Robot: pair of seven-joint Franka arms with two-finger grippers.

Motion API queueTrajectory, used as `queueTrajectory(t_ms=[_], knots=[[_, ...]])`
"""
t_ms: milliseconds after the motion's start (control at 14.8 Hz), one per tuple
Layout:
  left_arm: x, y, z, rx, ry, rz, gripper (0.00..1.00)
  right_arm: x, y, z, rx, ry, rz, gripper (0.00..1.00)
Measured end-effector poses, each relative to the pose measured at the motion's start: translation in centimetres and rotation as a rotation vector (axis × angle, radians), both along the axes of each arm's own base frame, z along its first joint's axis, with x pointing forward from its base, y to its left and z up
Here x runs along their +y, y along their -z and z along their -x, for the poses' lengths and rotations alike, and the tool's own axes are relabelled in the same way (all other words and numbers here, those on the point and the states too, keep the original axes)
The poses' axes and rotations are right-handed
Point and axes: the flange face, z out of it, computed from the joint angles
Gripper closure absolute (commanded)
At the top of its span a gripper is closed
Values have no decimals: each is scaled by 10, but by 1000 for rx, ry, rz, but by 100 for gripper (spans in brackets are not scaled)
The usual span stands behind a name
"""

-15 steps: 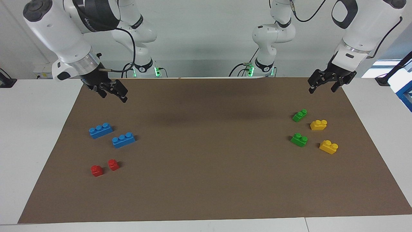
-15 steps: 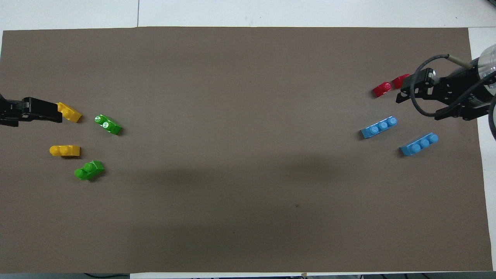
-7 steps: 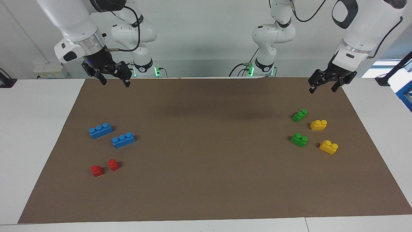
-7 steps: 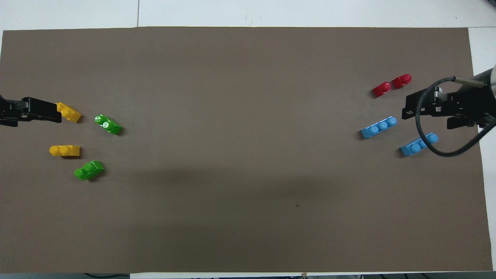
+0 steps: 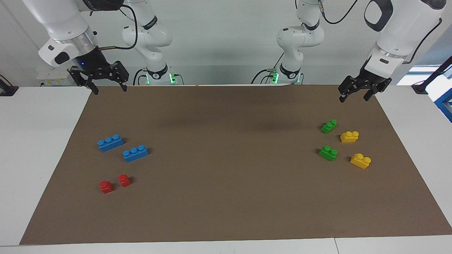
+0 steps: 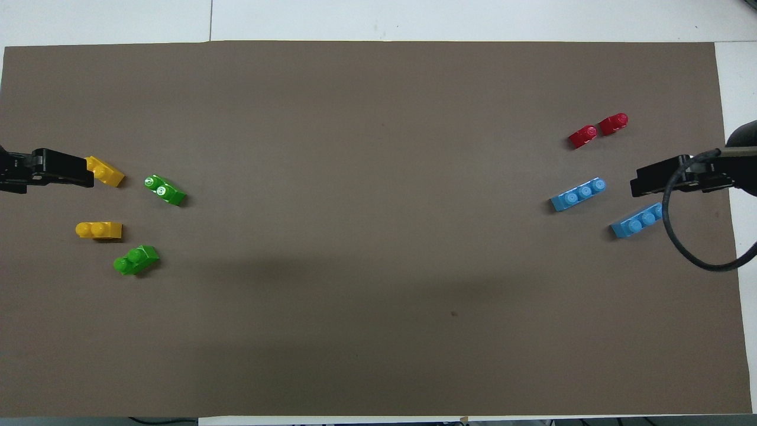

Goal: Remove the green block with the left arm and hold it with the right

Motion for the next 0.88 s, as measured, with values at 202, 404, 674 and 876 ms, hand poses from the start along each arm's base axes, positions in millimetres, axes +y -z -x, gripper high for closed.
queueTrajectory(t_ms=[202, 404, 674, 876], knots=[[0, 0, 0, 0, 0, 0, 0, 0, 6, -2, -6, 3, 2, 0], [0, 0, 0, 0, 0, 0, 0, -3, 7, -2, -3, 7, 8, 0], [0, 0, 0, -1, 0, 0, 0, -6, 6, -1, -5, 11, 17, 0], [0, 0, 0, -1, 0, 0, 0, -7, 6, -1, -5, 11, 29, 0]])
